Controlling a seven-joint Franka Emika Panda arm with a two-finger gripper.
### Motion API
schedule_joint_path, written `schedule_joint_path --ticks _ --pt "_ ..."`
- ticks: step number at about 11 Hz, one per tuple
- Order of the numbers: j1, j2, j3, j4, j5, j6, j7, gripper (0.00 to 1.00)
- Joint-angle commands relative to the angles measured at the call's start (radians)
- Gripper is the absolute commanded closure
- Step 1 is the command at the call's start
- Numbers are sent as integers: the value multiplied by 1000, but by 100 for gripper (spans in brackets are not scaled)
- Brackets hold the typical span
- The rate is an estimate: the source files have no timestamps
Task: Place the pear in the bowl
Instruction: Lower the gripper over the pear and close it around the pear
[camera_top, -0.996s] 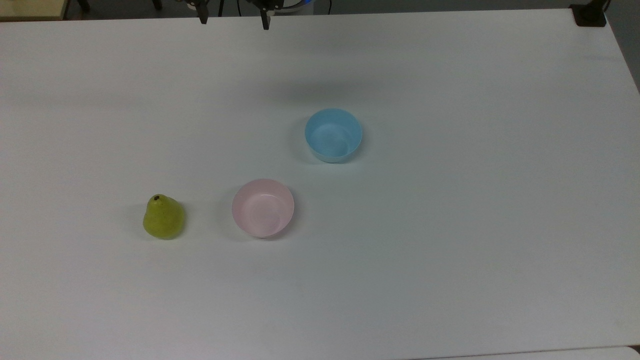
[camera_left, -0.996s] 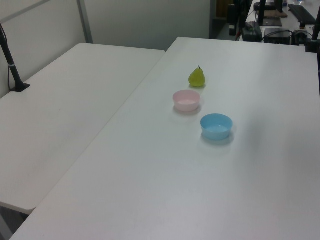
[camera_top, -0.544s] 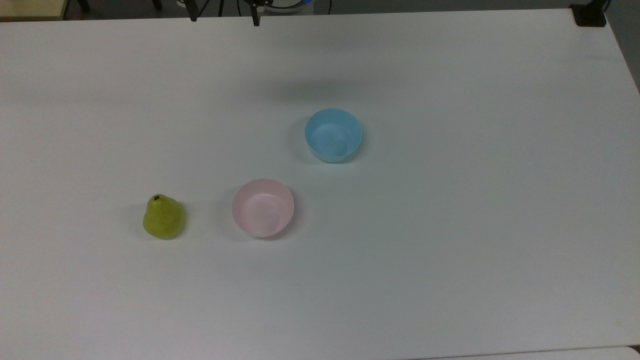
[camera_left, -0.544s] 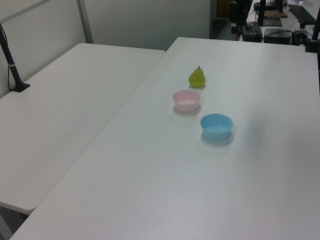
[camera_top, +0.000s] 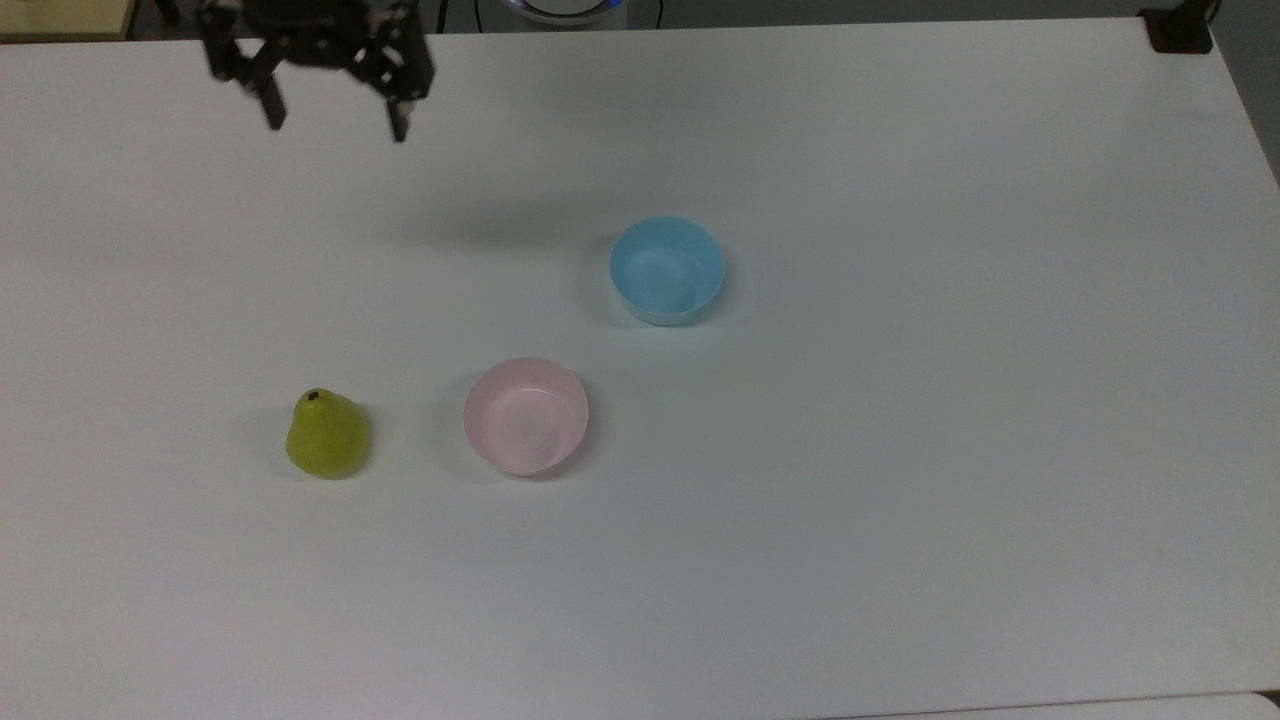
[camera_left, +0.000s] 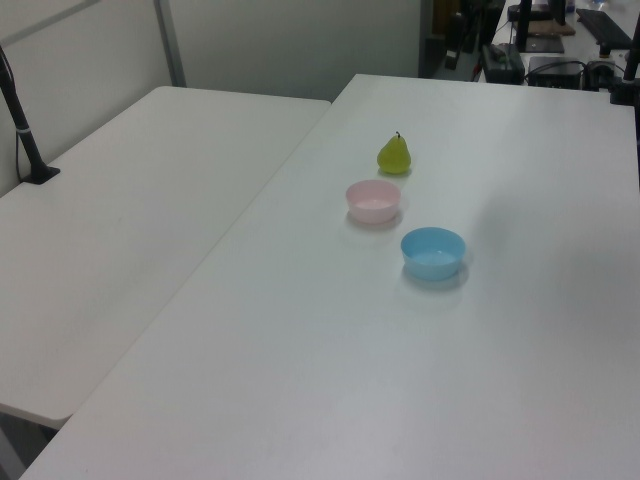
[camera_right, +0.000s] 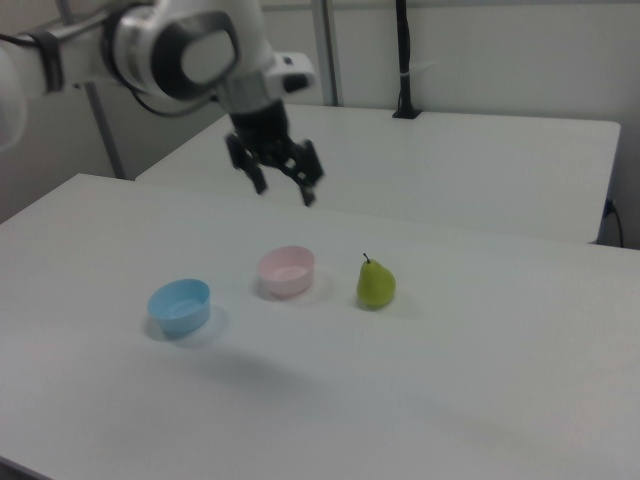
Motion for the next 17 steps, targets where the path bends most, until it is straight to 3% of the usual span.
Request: schedule_joint_path --ticks 1,4,7,11,14,17 --pt "24 93 -97 -59 -5 182 -130 0" --pt "10 250 -114 -53 59 355 -205 0" --pt "16 383 -113 -45 93 529 -193 0" --pt "24 514 -104 2 171 663 -166 0" --pt "33 562 -101 32 168 718 -117 1" --pt "34 565 -99 32 166 737 -120 51"
